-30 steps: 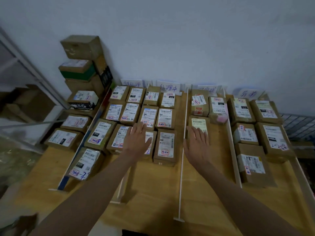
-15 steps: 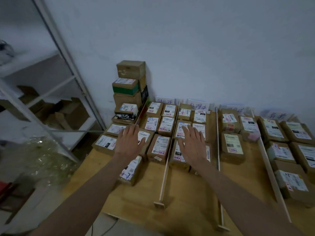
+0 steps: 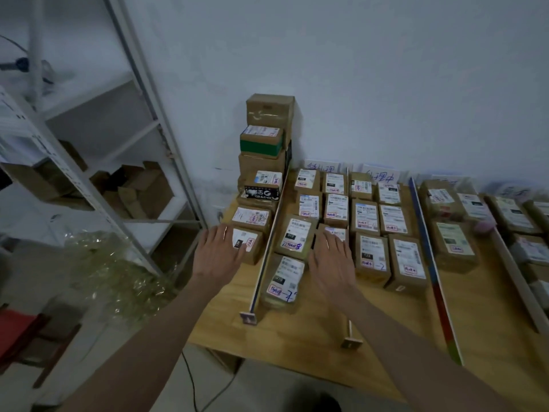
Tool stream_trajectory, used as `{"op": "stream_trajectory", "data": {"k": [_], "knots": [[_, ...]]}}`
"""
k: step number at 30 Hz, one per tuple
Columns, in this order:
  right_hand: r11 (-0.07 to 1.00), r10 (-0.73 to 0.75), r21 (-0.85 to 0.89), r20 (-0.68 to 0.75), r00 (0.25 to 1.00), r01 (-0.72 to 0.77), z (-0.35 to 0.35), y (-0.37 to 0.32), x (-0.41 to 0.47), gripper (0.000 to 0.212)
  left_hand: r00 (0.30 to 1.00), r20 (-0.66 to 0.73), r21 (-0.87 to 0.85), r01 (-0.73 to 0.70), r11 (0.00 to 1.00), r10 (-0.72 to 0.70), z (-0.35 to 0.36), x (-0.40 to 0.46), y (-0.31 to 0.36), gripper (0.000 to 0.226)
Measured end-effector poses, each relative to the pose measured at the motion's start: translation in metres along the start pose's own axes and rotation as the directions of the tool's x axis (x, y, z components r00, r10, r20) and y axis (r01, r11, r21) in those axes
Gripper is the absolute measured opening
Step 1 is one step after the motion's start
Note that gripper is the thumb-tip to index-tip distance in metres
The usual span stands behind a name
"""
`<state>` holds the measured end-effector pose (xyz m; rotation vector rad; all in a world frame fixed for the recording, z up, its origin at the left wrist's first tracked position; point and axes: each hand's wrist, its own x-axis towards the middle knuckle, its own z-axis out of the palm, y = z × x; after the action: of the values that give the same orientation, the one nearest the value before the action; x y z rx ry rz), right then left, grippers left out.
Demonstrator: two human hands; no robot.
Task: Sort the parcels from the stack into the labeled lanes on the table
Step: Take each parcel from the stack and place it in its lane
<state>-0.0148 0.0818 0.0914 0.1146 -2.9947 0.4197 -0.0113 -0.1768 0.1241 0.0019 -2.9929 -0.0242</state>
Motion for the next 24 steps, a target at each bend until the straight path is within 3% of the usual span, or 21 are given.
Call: {"op": "stream_trajectory", "data": {"k": [15,24], "knots": [[0.999,-0.041,0.033,0.113,0.993,0.037,0.096,-0.081,0.097,0.048,0.984,0.169,-0.018,0.063,0.998,-0.060,0.072,0.077,-0.085,0.059],[0.987,-0.158,0.057,0.292,0.943,0.148,0.166,-0.107,0.154,0.048,0.932,0.355,-0.025,0.082,0.996,-0.068,0.140,0.113,-0.096,0.061]]}}
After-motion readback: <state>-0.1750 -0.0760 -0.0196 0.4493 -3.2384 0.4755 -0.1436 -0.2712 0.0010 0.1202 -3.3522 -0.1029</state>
